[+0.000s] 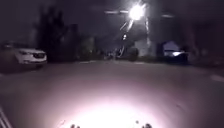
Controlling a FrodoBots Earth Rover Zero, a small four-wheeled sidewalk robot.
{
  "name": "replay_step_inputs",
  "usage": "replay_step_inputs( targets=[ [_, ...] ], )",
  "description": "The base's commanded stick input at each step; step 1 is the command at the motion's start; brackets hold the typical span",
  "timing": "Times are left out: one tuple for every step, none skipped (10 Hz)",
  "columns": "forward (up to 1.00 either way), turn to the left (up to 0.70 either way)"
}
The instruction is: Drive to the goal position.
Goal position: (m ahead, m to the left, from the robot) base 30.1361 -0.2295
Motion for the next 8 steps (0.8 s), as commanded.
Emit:
replay_step_inputs(
  targets=[
    [1.00,0.00],
    [1.00,0.00],
    [1.00,0.00],
    [1.00,0.00],
    [1.00,0.00],
    [1.00,0.00],
    [1.00,0.00],
    [1.00,0.00]
  ],
)
